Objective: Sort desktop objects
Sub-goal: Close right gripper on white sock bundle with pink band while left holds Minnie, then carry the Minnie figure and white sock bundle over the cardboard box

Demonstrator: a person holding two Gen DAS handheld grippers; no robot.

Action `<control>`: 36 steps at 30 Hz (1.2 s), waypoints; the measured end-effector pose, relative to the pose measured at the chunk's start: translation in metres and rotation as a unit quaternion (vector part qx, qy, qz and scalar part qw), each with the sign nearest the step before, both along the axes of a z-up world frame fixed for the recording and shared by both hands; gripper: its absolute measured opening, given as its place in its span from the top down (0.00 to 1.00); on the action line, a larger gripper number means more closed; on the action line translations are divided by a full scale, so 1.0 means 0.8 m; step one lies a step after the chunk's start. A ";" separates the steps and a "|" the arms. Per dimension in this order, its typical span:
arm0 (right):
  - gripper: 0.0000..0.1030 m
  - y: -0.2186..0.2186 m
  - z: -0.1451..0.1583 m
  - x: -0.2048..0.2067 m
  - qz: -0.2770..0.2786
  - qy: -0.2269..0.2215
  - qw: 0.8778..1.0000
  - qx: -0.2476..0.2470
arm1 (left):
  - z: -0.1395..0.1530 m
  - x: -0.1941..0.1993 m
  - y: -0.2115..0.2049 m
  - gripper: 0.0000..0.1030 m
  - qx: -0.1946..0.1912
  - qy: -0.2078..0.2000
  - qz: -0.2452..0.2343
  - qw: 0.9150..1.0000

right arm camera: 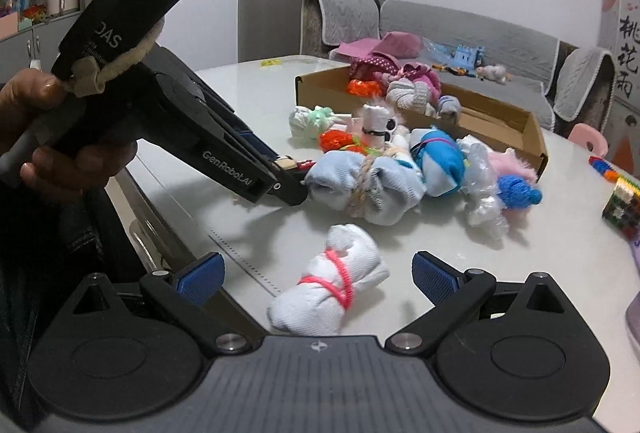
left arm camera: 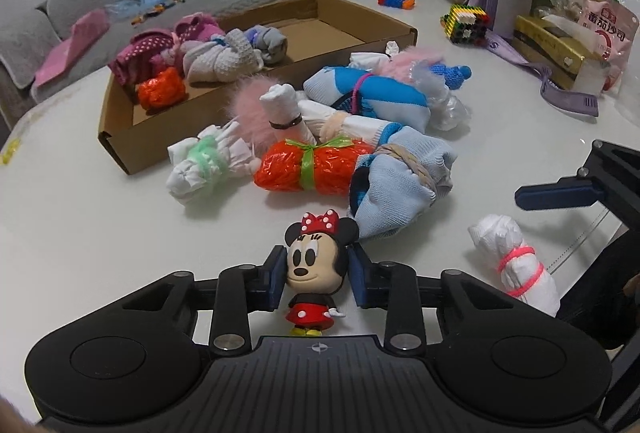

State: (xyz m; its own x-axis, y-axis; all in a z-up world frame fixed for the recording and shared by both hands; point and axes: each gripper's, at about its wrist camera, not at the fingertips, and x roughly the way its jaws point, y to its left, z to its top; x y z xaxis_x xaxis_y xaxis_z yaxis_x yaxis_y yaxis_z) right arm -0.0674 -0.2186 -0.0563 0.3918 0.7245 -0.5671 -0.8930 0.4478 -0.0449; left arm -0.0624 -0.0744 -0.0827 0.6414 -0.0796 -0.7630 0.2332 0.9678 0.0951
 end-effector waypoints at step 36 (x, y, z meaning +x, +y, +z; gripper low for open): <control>0.76 -0.059 0.054 0.065 -0.074 0.065 0.991 0.091 | 0.082 -0.044 0.057 0.63 0.019 -0.048 0.075 0.996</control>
State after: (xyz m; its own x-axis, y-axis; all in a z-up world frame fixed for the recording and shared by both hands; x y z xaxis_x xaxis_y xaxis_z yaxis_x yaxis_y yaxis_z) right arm -0.0153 -0.2658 -0.0129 0.4344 0.7595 -0.4842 -0.8094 0.5650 0.1600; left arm -0.0979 -0.0288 -0.0171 0.7144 0.0498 -0.6980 0.0745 0.9864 0.1466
